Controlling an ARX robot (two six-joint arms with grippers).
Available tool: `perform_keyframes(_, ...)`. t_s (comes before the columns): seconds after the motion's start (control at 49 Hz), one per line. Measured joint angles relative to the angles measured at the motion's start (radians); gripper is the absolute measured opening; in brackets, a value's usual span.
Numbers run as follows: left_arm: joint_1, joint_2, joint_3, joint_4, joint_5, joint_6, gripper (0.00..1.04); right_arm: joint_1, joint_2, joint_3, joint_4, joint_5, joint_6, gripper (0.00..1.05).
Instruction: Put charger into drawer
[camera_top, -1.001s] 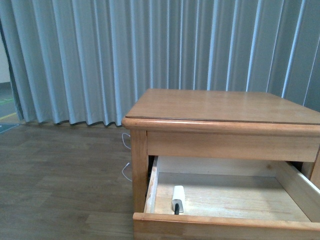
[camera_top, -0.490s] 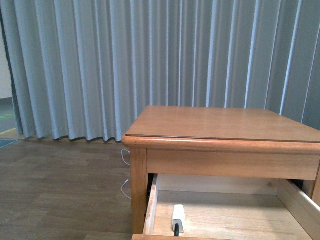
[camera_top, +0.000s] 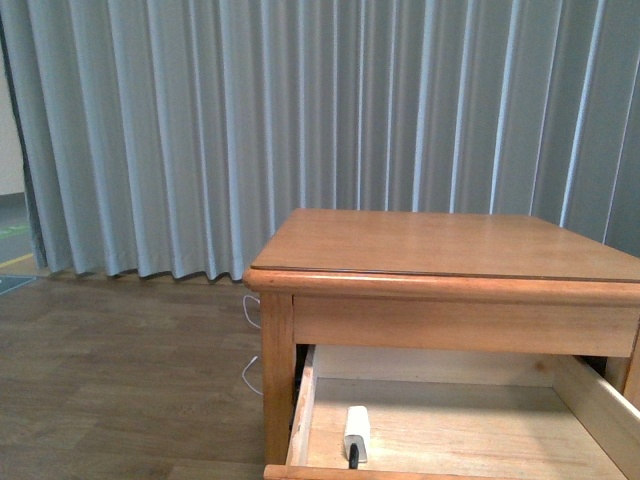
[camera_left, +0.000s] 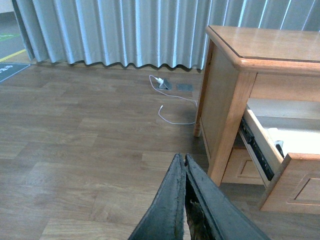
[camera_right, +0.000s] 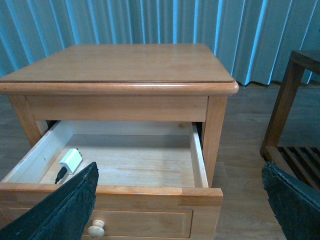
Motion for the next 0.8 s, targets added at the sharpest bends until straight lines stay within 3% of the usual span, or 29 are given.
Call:
perform_keyframes(0.735,0.001,-0.068,-0.067,0.011,0.000,0.000,0.04,0.000,0.000,0.000,0.000,0.000,0.000,0.97)
perform_keyframes(0.797,0.001,-0.068,-0.067,0.011,0.000,0.000,0.10,0.023,0.014,0.021,-0.076,0.095,-0.039,0.97)
